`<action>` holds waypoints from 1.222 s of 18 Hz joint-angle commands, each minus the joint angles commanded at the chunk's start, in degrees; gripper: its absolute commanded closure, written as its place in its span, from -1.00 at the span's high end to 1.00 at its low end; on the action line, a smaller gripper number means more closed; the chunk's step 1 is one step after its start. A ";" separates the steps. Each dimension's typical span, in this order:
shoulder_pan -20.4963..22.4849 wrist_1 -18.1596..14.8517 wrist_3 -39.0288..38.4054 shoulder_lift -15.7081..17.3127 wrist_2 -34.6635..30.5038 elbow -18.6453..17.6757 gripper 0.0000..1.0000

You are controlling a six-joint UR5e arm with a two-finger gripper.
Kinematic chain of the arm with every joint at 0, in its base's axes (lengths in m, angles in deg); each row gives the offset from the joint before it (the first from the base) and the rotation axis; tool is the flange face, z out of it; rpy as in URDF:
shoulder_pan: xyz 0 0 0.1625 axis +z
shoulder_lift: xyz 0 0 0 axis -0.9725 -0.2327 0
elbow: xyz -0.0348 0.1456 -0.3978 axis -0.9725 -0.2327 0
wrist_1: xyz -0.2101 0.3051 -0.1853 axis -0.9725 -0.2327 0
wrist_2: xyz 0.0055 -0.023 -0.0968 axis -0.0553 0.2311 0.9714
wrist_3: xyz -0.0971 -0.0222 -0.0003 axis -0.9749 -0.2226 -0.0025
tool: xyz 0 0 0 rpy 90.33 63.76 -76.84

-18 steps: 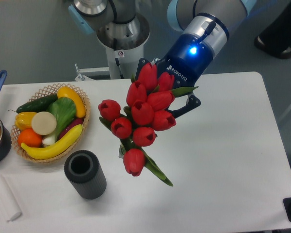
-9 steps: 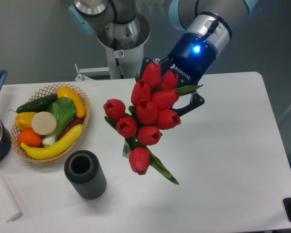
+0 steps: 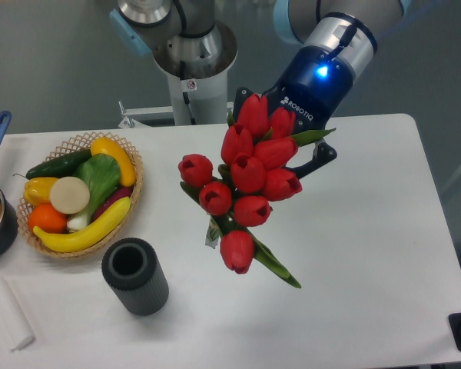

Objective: Place the flowers on the table
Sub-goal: 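Carry the red tulip bunch with the gripper toward the open table area, then lower the held tulips onto the table surface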

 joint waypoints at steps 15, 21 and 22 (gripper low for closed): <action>-1.58 -0.88 18.79 -0.79 -25.84 -4.91 -0.20; -1.76 -1.14 30.66 -0.62 -33.57 -11.15 -0.20; -1.85 -1.23 31.99 -0.62 -35.15 -11.86 -0.20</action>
